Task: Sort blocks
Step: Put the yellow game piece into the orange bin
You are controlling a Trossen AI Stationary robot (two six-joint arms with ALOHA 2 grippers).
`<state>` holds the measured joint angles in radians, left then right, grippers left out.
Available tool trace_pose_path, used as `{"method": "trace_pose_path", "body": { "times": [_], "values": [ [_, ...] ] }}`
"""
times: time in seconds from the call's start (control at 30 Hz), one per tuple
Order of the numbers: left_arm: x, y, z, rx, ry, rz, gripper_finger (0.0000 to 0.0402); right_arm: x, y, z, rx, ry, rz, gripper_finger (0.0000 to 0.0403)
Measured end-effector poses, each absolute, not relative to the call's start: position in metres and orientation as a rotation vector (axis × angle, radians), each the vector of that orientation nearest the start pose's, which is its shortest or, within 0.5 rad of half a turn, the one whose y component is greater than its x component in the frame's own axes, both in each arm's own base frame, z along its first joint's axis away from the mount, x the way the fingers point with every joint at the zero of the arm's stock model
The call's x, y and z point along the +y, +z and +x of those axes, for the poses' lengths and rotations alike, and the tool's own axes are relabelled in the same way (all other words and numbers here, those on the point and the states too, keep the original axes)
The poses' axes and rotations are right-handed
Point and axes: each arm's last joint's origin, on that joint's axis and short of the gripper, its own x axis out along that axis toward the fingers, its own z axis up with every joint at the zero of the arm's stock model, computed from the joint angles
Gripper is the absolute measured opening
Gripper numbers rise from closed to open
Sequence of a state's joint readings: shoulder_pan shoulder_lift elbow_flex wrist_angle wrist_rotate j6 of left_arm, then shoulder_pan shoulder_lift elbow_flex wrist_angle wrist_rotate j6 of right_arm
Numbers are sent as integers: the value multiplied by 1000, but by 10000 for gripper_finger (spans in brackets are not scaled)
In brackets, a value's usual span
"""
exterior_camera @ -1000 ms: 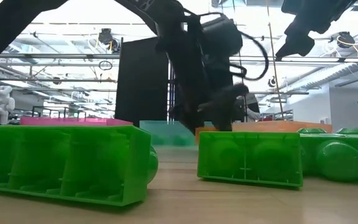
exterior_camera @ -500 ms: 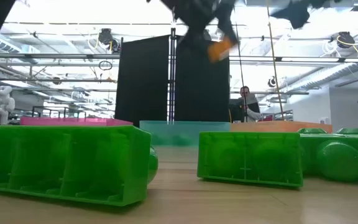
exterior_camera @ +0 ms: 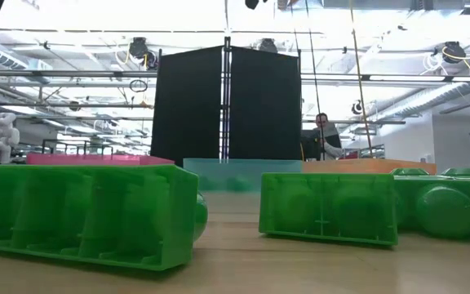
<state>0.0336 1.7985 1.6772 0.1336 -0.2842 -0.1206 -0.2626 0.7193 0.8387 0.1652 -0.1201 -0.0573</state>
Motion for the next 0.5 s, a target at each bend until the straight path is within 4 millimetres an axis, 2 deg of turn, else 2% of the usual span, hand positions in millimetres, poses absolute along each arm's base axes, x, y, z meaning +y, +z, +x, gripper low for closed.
{"method": "trace_pose_path", "body": {
  "times": [0.1, 0.37, 0.5],
  "values": [
    [18, 391, 426, -26, 291, -114, 305, -37, 395, 156, -319, -90, -97, 357],
    [5, 392, 427, -46, 229, -92, 305, -38, 389, 180, -308, 117, -8, 357],
    [-1, 393, 428, -48, 194, -92, 305, -39, 387, 187, -301, 154, 11, 357]
  ]
}}
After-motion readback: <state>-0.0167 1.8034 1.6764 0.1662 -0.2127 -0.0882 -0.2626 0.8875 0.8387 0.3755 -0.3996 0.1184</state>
